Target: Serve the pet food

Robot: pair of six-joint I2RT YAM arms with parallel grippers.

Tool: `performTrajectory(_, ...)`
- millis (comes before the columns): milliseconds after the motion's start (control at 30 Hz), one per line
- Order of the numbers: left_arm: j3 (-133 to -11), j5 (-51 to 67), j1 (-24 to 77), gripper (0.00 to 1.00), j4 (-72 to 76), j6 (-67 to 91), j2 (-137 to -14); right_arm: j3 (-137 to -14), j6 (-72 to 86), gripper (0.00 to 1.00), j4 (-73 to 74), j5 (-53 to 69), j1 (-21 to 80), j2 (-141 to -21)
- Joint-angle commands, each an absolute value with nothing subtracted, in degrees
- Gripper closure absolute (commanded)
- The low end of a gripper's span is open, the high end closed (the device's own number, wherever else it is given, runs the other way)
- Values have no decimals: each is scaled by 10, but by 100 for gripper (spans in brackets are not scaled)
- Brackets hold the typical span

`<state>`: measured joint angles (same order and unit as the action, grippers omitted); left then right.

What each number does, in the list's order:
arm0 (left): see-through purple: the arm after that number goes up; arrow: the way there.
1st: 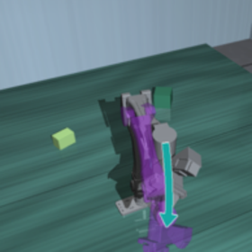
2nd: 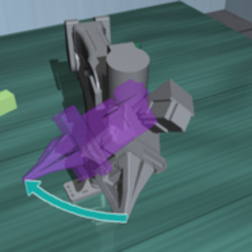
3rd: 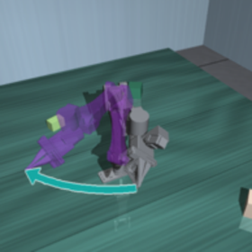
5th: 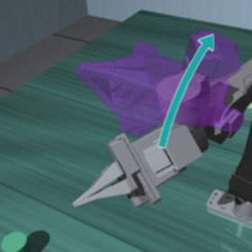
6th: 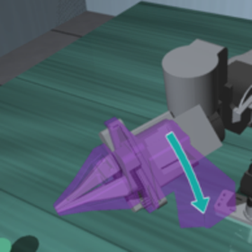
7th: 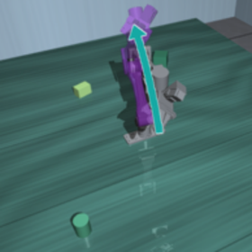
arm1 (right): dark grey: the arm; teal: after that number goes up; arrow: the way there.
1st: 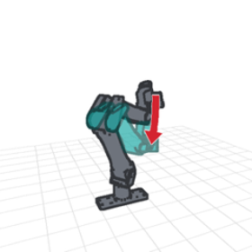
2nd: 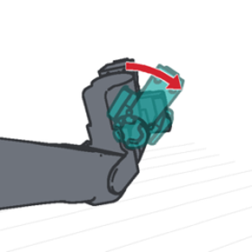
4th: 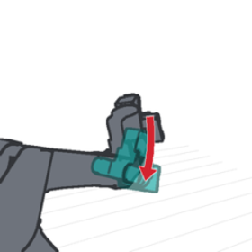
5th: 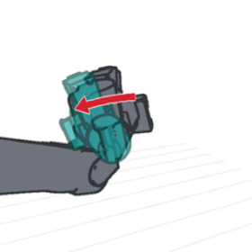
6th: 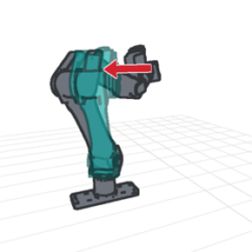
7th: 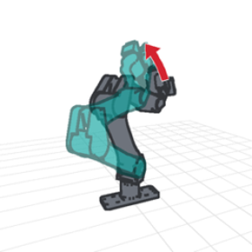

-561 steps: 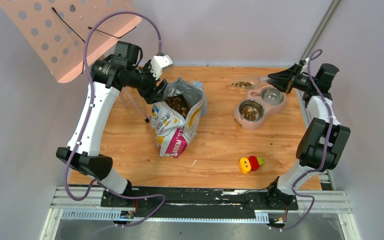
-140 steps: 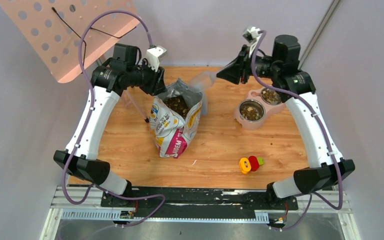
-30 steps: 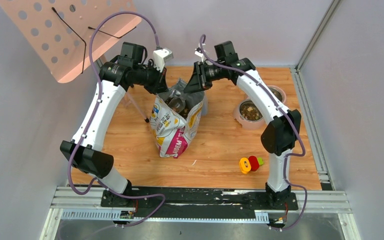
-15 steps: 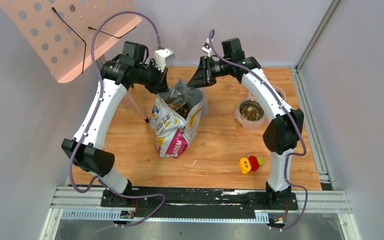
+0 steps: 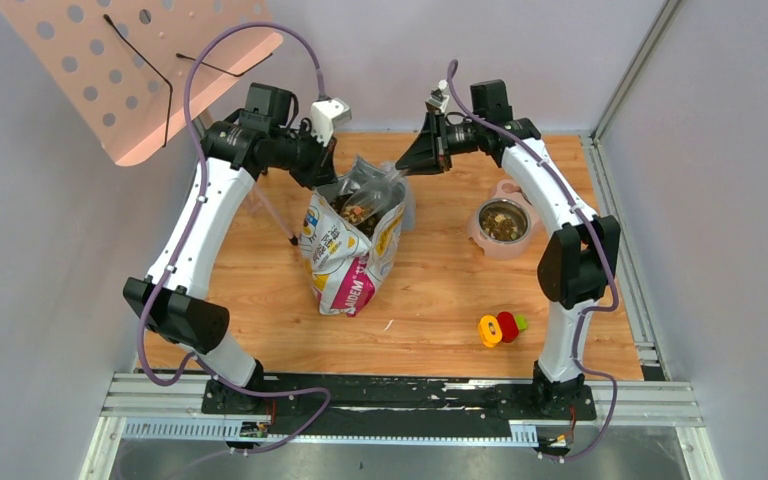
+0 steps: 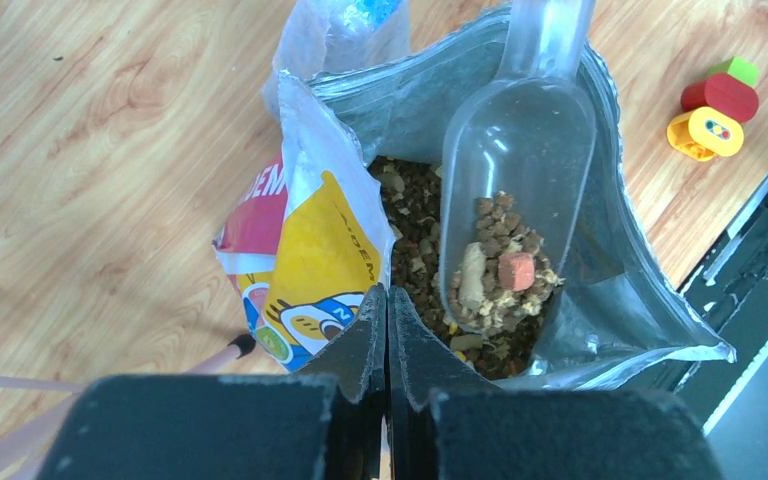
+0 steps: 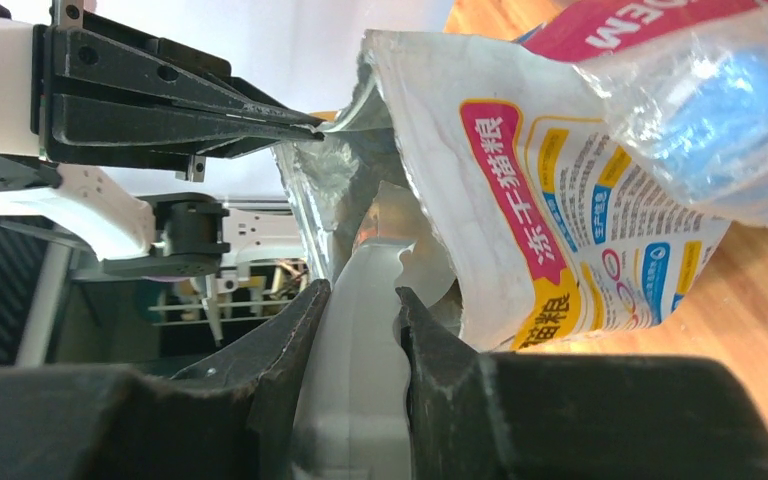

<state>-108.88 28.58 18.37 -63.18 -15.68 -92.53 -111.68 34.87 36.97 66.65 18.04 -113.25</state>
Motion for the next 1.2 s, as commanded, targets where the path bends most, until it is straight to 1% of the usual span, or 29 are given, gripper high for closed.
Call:
performTrajectory(0,-1099,280,185,100,-639,-192,-915,-1085,436,100,300,727,164,-1104)
performTrajectory(233,-1112,282,186,100,-659,-207,-921,-1070,496,100,249,745,153,-1111)
performTrajectory(367,-1112,277,186,97,-665,-222,-919,-1071,544,100,216,746,145,-1108)
performTrajectory(600,-1104,282,186,96,-673,-228,-911,-1037,567,100,202,758,140,-1109)
performTrajectory(667,-1122,280,186,90,-688,-237,-914,-1040,570,100,200,764,136,-1113)
performTrajectory(700,-1130,272,186,82,-694,-242,-919,-1043,572,100,198,764,134,-1115)
performTrajectory(733,-1149,268,186,77,-713,-255,-922,-1048,572,100,198,763,132,-1117)
performTrajectory(767,-1159,262,187,68,-725,-263,-928,-1054,573,100,197,763,130,-1119)
performTrajectory(833,-1196,258,186,60,-764,-293,-936,-1063,573,100,195,764,124,-1124)
performTrajectory(900,-1224,248,186,55,-789,-309,-936,-1065,573,100,194,764,122,-1127)
performTrajectory(1167,-1297,240,186,45,-788,-297,-937,-1064,573,100,186,763,118,-1135)
